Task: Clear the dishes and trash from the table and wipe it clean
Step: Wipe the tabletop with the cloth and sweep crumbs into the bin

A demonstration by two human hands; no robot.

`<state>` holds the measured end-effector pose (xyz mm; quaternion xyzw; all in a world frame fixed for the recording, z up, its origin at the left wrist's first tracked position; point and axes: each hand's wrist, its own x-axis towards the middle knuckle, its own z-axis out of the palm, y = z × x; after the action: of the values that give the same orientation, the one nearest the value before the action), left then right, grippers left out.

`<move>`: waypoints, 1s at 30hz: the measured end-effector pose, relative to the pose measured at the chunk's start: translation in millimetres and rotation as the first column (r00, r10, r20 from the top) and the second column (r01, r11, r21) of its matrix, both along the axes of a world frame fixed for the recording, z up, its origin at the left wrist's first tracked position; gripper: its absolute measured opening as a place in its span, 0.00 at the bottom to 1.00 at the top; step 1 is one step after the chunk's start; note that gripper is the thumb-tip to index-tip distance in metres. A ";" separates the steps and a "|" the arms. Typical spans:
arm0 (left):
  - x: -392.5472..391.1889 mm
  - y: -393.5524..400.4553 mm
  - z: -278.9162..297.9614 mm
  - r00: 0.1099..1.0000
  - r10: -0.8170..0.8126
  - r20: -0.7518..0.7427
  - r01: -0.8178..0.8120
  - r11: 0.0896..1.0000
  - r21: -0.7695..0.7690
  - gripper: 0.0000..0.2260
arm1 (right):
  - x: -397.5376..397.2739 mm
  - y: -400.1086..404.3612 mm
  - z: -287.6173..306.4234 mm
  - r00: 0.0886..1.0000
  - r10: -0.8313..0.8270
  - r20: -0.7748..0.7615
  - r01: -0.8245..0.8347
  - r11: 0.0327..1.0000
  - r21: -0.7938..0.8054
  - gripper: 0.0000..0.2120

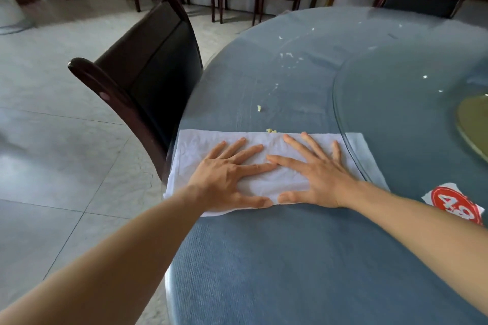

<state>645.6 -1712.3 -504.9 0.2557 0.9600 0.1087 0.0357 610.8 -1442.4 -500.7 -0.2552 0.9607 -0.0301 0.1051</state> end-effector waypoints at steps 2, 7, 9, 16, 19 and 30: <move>-13.4 -2.9 -1.7 1.000 -0.007 0.000 0.007 1.000 0.007 0.36 | -9.4 -3.0 1.4 1.000 -0.022 0.001 0.022 1.000 0.014 0.40; -47.2 -11.1 0.5 0.999 -0.035 0.041 0.036 0.999 -0.017 0.36 | -29.9 -13.4 5.5 0.997 -0.070 0.037 0.069 0.997 0.029 0.41; -66.2 -16.4 1.8 0.998 -0.053 0.031 0.053 0.999 -0.012 0.36 | -43.3 -18.8 8.3 0.994 -0.101 0.040 0.100 0.995 0.030 0.42; -131.3 -25.9 5.1 0.990 -0.134 0.045 0.136 0.990 -0.046 0.35 | -88.0 -28.8 7.5 0.983 -0.180 0.037 0.179 0.984 0.017 0.41; -159.6 -27.1 5.3 0.986 -0.160 0.034 0.161 0.986 -0.033 0.35 | -109.3 -30.2 9.2 0.978 -0.204 0.037 0.203 0.979 0.016 0.39; -249.4 -34.0 2.2 0.976 -0.217 0.030 0.217 0.976 -0.013 0.36 | -181.6 -37.9 7.8 0.967 -0.250 0.036 0.250 0.968 0.015 0.40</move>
<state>396.2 -1746.3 -502.7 0.3571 0.9266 0.0998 0.0632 429.2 -1480.3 -492.9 -0.1308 0.9832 -0.0428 0.1198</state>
